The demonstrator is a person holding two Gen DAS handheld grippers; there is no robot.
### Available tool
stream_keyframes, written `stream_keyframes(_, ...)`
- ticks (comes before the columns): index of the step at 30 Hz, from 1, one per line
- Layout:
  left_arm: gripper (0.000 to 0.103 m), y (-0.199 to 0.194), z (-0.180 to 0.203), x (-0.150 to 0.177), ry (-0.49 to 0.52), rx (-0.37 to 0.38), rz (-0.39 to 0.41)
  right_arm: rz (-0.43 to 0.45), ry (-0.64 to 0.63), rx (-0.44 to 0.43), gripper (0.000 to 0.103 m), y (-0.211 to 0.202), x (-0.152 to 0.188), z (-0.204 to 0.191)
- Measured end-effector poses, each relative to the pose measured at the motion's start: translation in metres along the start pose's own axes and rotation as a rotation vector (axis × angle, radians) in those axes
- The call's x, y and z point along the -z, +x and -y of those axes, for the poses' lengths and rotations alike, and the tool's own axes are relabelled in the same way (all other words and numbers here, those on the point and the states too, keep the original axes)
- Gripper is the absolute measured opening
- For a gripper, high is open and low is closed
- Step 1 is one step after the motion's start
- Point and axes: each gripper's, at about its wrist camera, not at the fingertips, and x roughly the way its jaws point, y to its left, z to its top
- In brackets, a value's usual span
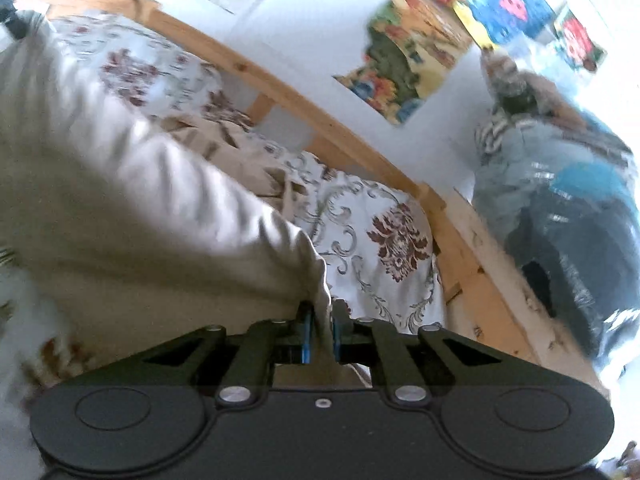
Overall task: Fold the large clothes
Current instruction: 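Grasp the jacket side with the left tool and fold it over the body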
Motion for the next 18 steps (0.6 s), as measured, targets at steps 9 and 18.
stream_keyframes(9,0.004,0.13,0.0,0.0,-0.002,0.01,-0.177,-0.002,0.163,0.104,0.047,0.091,0.018,-0.025)
stream_keyframes(18,0.004,0.164,-0.01,0.019,-0.103,0.034,-0.277,-0.094,0.459,0.08,0.084,0.095,0.061,-0.004)
